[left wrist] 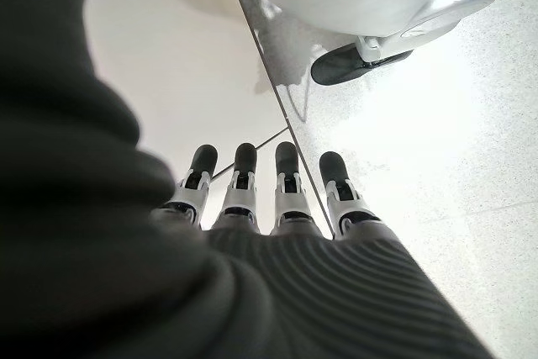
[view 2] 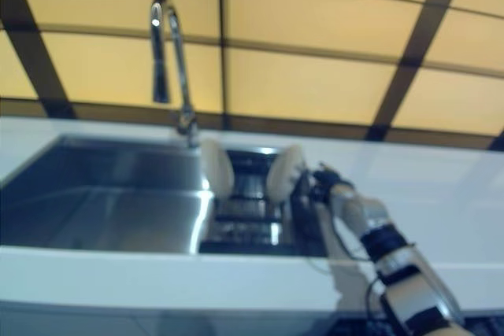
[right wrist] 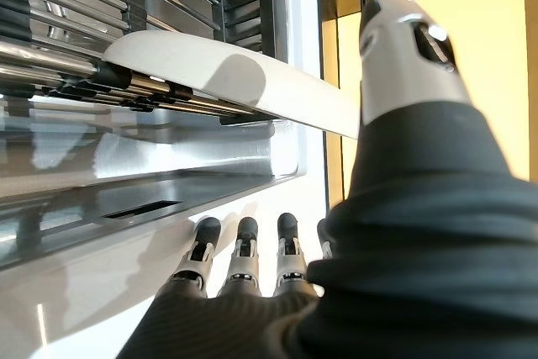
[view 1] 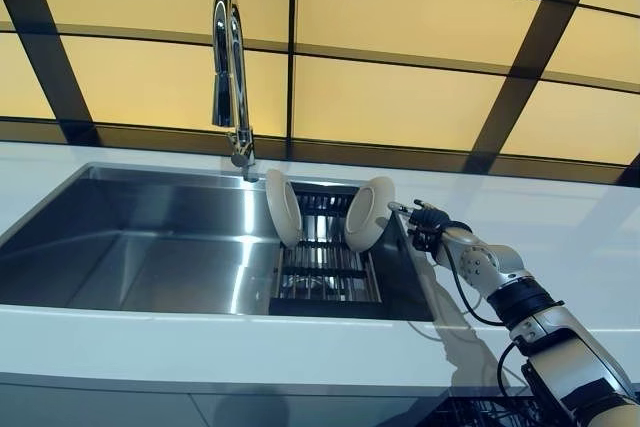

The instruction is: Take plates into dishwasher

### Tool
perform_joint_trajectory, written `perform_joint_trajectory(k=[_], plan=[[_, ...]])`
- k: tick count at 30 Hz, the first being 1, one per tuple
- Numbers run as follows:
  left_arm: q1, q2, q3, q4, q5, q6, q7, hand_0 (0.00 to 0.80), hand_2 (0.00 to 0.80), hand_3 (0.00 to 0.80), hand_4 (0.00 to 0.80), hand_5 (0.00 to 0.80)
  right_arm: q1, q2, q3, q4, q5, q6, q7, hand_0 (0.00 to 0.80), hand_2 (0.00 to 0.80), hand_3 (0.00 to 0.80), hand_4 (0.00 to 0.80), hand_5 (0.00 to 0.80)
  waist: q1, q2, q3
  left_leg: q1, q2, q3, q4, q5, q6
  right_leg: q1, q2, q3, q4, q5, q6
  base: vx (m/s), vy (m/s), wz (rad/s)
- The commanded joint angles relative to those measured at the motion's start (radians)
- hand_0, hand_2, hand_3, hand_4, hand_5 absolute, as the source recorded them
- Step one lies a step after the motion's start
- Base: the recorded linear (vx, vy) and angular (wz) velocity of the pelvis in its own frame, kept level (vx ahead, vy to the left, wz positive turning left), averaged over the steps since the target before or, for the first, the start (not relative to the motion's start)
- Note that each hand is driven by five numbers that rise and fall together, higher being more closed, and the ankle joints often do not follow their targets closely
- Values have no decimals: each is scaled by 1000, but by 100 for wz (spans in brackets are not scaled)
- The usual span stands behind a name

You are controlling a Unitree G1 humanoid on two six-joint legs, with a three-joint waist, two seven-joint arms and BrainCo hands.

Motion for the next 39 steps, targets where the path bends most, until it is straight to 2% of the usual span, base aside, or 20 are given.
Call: perform_joint_trajectory(k=[1, 39], plan=[[-54, 17, -57, 19, 2, -13, 5, 0, 0, 0, 0, 0, -128, -25, -3, 46, -24, -54, 1, 0, 0, 0, 0, 0, 17, -27, -12, -26, -48, -10, 7, -35, 36, 16, 19, 30, 48, -67, 10, 0, 0, 0], [-69, 17, -67, 12, 5, -6, 10, 0, 0, 0, 0, 0, -137, 12, 20, 54, -42, -38, 34, 0, 0, 0, 0, 0, 28, -35, 2, -32, -50, -12, 9, -35, 40, 12, 19, 29, 48, -63, 8, 0, 0, 0]])
